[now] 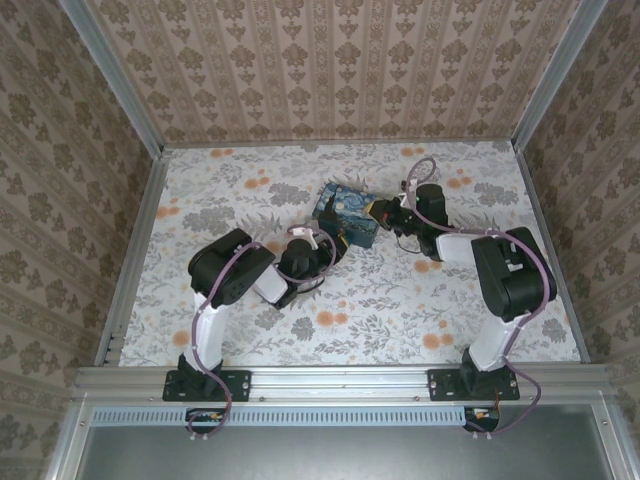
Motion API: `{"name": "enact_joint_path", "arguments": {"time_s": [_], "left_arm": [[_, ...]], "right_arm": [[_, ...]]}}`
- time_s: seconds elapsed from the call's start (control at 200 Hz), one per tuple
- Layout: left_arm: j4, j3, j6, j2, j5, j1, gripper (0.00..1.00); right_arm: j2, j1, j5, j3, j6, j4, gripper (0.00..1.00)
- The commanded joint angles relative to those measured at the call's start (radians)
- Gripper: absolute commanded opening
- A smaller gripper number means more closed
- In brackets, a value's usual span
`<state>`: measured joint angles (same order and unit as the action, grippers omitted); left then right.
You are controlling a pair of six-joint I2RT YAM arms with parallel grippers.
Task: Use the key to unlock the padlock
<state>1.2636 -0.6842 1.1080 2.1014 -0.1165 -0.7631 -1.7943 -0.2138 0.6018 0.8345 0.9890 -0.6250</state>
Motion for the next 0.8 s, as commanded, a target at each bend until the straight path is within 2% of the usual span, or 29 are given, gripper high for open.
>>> {"name": "enact_joint_path", "arguments": {"time_s": [0.0,0.2,0.45,0.6,0.795], "left_arm": [[0.014,-0.027,0.007,0.024,0.007,0.007,0.23],[0.014,-0.044,0.006,0.040,0.009,0.006,0.28],[0.011,-0.061,-0.007,0.063,0.022,0.005,0.40],[0.003,-0.071,-0.013,0.078,0.024,0.004,0.40],[-0.086,-0.084,-0.053,0.057,0.029,0.001,0.33]], "right_arm": [[-0.041,0.001,-0.016,0.028,-0.027,0.041,0.00],[-0.061,0.000,-0.017,0.022,-0.035,0.044,0.00],[-0.068,-0.001,-0.019,0.005,-0.030,0.033,0.00],[-0.069,0.000,-0.020,0.002,-0.027,0.031,0.00],[-0.072,-0.001,-0.019,0.002,-0.023,0.030,0.00]]}}
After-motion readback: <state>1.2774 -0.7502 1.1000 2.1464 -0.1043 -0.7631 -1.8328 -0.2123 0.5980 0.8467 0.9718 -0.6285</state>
